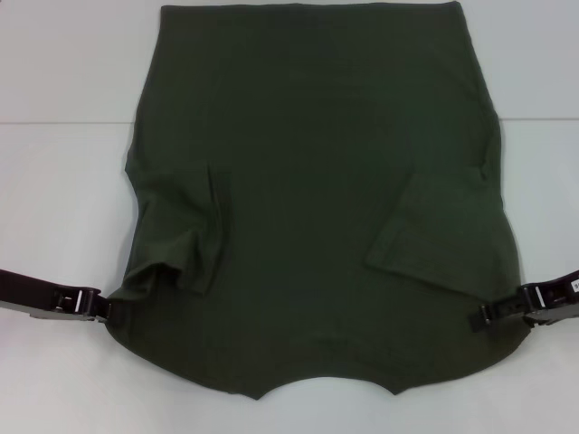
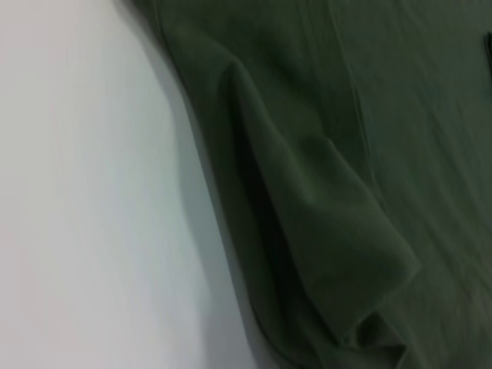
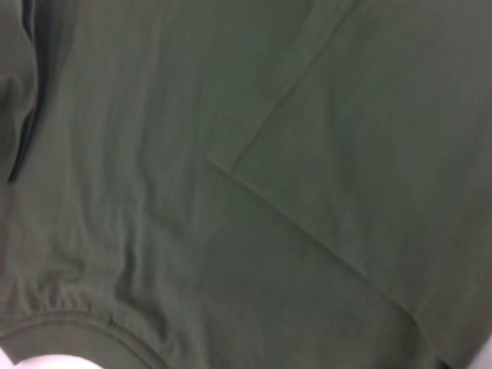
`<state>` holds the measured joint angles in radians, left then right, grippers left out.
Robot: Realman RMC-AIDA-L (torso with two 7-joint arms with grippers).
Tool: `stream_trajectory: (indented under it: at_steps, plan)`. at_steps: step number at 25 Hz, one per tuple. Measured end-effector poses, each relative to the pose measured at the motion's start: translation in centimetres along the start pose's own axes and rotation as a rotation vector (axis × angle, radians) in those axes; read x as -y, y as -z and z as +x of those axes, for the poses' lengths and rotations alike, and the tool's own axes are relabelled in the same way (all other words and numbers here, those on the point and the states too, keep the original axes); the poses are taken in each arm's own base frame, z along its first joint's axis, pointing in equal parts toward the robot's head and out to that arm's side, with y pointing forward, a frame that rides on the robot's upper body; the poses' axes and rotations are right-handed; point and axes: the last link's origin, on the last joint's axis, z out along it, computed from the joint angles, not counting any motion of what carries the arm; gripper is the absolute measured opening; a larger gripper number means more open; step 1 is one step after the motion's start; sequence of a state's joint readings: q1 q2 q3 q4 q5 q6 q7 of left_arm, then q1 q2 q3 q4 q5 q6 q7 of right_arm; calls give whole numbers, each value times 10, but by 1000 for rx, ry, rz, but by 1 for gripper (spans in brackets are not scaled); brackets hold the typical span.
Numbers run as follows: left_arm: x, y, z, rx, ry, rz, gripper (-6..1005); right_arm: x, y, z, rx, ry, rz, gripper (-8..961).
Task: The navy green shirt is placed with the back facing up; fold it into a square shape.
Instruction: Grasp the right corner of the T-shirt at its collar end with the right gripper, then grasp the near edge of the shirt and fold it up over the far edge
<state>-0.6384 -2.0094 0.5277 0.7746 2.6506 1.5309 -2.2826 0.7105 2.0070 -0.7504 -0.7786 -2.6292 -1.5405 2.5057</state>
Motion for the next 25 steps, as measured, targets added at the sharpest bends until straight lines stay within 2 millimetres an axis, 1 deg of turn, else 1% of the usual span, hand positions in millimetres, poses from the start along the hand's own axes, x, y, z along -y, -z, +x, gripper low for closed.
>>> stream_trajectory:
  at_steps: [6,11,16,19,24,25]
  plan:
    - [0,0,0,0,-2,0,21,-1,-2,0,-15,22,8,924]
    - [1,1,0,-12,4,-4,20,-4,-7,0,-41,84,49,849]
    - [1,2,1,-12,4,-5,20,-5,-7,-2,-33,87,45,629]
    - [0,2,1,-12,4,-6,20,-4,-5,-3,-30,85,48,387]
    - [0,2,1,-12,4,-6,20,-3,-5,-3,-26,84,50,145]
    - [0,2,2,-12,4,-6,20,-3,-5,-3,-26,83,50,137]
